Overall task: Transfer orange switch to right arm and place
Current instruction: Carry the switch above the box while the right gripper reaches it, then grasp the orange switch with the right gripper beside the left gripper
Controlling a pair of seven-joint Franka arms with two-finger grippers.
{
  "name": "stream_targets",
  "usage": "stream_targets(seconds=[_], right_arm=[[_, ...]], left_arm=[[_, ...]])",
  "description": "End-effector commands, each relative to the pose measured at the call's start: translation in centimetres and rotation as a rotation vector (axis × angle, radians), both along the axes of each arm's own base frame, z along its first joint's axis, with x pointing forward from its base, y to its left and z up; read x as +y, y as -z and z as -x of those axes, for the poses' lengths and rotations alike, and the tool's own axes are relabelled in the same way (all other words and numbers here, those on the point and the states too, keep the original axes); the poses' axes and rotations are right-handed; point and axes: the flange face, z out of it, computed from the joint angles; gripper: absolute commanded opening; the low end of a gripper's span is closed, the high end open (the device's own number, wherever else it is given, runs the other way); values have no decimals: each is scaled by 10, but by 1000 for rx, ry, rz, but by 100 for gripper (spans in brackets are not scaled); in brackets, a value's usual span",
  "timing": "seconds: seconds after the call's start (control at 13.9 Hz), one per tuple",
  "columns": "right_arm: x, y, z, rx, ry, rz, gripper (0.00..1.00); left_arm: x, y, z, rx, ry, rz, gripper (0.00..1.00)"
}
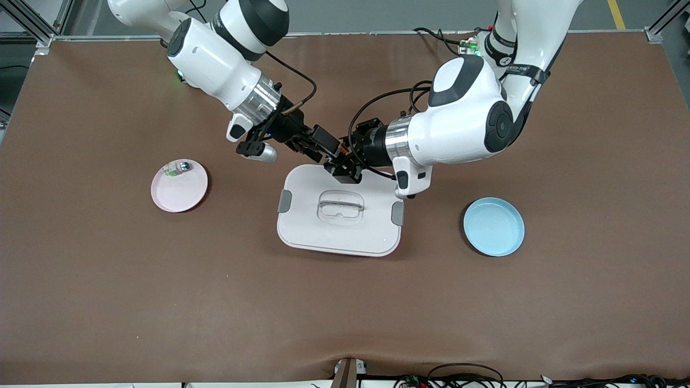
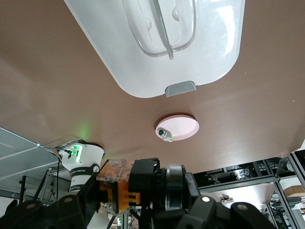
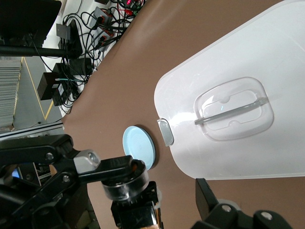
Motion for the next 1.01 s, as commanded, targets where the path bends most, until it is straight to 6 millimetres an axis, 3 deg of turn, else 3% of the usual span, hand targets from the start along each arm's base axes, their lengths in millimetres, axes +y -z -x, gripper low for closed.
stream_targets(seconds=[0.0, 0.07, 0.29, 0.72, 0.93], right_arm=[[11, -1, -2, 8, 2, -19, 100], [10, 0, -2, 6, 1, -17, 100], [9, 0, -2, 11, -6, -14, 62], [0, -4, -2, 49, -23, -8, 58], [-17, -16, -4, 82, -40, -7, 59]], left_arm=[[0, -12, 4, 13, -9, 11, 0], [-1, -13, 5, 16, -11, 12, 0], [-4, -13, 8, 19, -5, 14, 0], [-2, -15, 7, 21, -14, 12, 0], [-1, -15, 6, 21, -15, 12, 0]])
